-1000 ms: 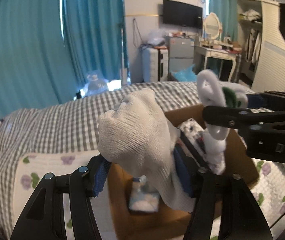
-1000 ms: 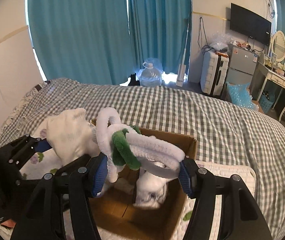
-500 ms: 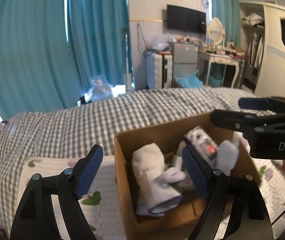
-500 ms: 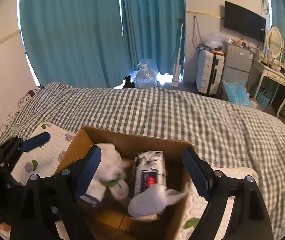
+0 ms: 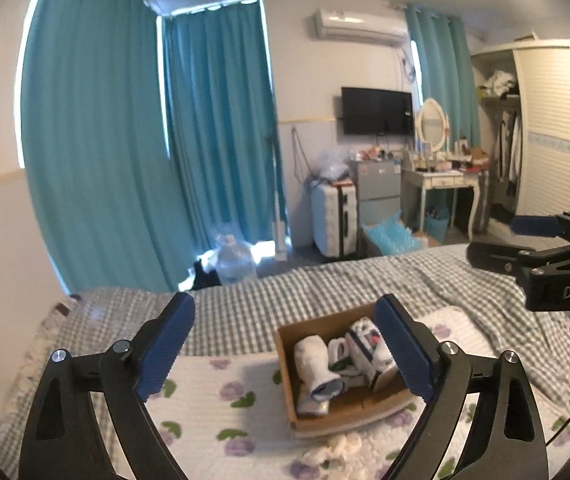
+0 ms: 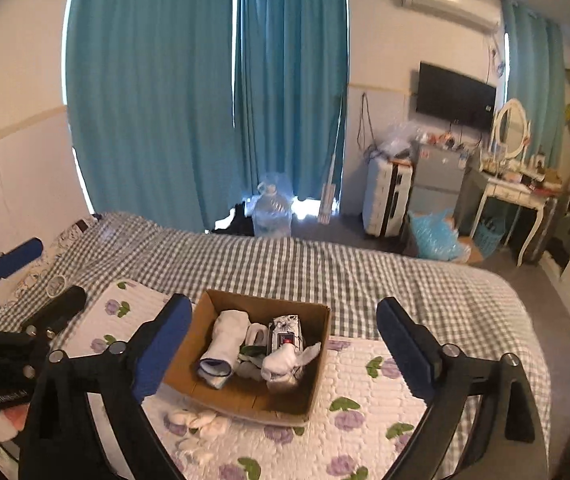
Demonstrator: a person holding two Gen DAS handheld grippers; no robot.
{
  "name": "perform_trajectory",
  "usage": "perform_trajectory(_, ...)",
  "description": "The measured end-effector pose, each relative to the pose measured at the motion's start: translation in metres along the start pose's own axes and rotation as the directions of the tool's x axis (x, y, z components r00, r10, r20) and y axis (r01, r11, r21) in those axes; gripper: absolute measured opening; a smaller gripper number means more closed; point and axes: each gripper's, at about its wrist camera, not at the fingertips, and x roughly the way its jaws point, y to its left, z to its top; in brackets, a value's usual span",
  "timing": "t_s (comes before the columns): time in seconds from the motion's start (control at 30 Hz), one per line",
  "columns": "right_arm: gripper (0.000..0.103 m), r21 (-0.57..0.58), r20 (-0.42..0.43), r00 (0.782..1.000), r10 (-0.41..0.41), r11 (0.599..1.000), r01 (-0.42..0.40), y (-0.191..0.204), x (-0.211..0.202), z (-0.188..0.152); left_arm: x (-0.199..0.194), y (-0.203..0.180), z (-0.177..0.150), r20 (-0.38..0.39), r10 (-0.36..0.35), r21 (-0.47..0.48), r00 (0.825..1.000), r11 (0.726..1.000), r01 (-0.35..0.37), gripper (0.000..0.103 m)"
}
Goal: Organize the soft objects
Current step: 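Grasp the cream lace cloth with the left tool while the right grasps the white mesh sock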
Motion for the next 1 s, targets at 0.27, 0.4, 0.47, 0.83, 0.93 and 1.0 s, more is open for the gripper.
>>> perform_trajectory(0.27, 0.097, -0.014, -0.021, 0.999, 0.049, 0.999, -0.049, 0.03, -0.042, -0.049, -0.032, 0.008, -0.05, -0.081, 0.001, -0.001, 0.997, 1.0, -0.001, 0.093)
perform_trajectory(0.4, 0.097, -0.038, -0.083, 0.995, 0.061, 0.997, -0.064, 0.051, -0.016, -0.084, -0.015, 0.01, -0.09, -0.165, 0.012, 0.013, 0.986, 1.0, -0.01, 0.093)
perform_trajectory(0.47, 0.097, -0.045, -0.124, 0.99, 0.067, 0.996, -0.073, 0.062, 0.006, -0.104, -0.005, 0.011, -0.108, -0.197, 0.007, 0.005, 0.98, 1.0, -0.006, 0.093)
perform_trajectory(0.83, 0.097, 0.014, -0.349, 0.931, 0.108, 0.994, -0.11, 0.081, 0.126, -0.213, 0.069, 0.024, -0.214, -0.402, 0.013, -0.035, 0.916, 0.999, -0.029, 0.093)
perform_trajectory(0.93, 0.096, -0.001, -0.389, 0.915, 0.105, 0.993, -0.115, 0.087, 0.149, -0.234, 0.081, 0.027, -0.229, -0.428, 0.02, -0.031, 0.903, 0.999, -0.037, 0.093)
perform_trajectory(1.0, 0.096, 0.003, -0.406, 0.907, 0.114, 0.992, -0.123, 0.091, 0.16, -0.244, 0.086, 0.029, -0.237, -0.444, 0.037, -0.013, 0.895, 0.999, -0.048, 0.093)
